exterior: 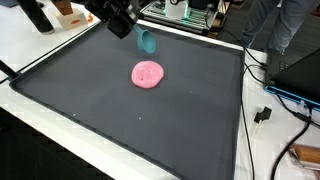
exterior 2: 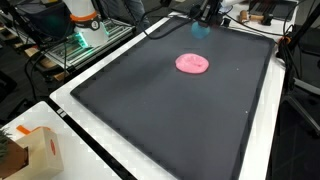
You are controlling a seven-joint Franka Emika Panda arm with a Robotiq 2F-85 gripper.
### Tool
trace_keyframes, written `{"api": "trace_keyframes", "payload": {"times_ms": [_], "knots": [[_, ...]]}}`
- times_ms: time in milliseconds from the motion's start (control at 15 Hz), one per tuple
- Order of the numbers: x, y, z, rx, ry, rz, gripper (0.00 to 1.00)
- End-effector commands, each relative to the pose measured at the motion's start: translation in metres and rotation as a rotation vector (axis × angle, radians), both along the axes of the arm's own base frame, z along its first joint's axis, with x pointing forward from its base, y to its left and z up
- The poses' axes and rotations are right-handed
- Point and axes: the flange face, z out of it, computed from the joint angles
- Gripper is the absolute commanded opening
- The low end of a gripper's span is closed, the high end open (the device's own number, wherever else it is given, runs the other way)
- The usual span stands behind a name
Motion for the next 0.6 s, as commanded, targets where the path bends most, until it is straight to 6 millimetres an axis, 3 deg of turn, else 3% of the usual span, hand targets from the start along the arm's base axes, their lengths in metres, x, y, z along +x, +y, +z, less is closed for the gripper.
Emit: {"api": "trace_keyframes", "payload": {"times_ms": [0, 533], "knots": [[-0.006, -0.004, -0.012, 0.098, 0.014, 0.007, 0.25], [-0.007, -0.003, -0.047, 0.198, 0.029, 0.026, 0.25]]}}
